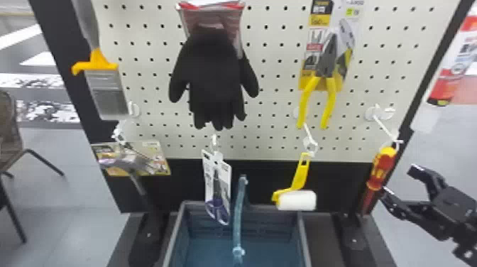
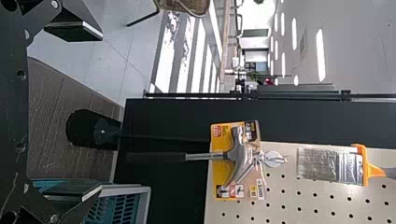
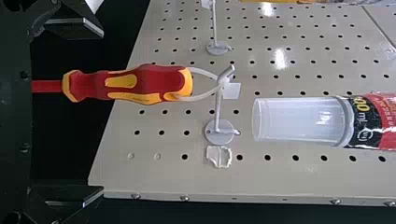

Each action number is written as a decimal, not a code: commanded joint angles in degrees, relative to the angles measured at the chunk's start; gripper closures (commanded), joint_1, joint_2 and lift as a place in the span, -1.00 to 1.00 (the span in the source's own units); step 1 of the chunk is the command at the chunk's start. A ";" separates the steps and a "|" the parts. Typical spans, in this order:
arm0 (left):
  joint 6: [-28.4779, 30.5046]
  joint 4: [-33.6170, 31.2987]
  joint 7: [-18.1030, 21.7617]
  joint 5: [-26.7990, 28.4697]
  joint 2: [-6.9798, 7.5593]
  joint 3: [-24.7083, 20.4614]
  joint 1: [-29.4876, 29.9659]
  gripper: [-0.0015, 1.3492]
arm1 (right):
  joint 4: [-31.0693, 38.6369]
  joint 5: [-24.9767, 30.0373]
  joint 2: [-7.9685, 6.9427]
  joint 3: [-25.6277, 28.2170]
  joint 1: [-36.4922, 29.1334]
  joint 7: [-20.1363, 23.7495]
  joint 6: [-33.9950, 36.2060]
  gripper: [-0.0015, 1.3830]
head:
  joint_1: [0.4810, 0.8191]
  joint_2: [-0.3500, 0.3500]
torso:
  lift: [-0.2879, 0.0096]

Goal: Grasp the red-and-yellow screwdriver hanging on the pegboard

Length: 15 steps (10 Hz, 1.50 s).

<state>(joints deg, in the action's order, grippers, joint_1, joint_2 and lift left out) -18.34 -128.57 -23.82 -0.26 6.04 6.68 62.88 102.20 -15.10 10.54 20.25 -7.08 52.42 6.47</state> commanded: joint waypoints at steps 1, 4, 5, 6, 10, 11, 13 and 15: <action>0.15 0.24 0.17 0.00 -0.15 0.00 -0.34 -0.74 | -0.03 -0.45 0.27 -0.21 1.26 0.93 2.59 -0.82 | -0.60 0.00 | 0.26; 0.24 0.38 0.35 0.09 -0.24 0.00 -0.58 -0.74 | -1.15 -1.24 1.32 -1.00 3.60 4.36 6.63 -0.82 | -0.60 0.00 | 0.26; 0.24 0.38 0.35 0.09 -0.24 0.00 -0.71 -0.74 | -1.15 -1.07 1.59 -1.44 4.09 4.98 7.07 -0.82 | -0.60 0.00 | 0.26; 0.24 0.38 0.35 0.09 -0.24 0.00 -0.71 -0.74 | -0.87 -0.89 1.85 -1.97 4.95 5.68 7.68 -0.82 | -0.60 0.00 | 0.26; 0.24 0.52 0.35 0.09 -0.33 0.09 -0.83 -0.74 | 0.96 0.69 3.08 -3.29 7.05 7.96 11.73 -0.82 | -0.60 0.00 | 0.26; 0.24 0.66 0.35 0.09 -0.42 0.09 -0.83 -0.74 | 1.10 1.30 3.26 -3.29 7.17 8.32 12.25 -0.82 | -0.60 0.00 | 0.26; 0.24 0.66 0.35 0.18 -0.42 0.00 -0.71 -0.74 | 1.80 1.74 3.26 -3.29 7.17 8.40 12.69 -0.65 | -0.60 0.00 | 0.26; 0.15 0.66 0.35 0.18 -0.42 0.00 -0.71 -0.74 | 2.08 1.83 3.26 -3.29 7.05 8.40 13.31 -0.11 | -0.60 0.00 | 0.26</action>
<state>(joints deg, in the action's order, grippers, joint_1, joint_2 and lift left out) -18.13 -127.90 -23.47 -0.10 5.62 6.69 62.17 104.17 -13.31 13.81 16.96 0.07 60.82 19.51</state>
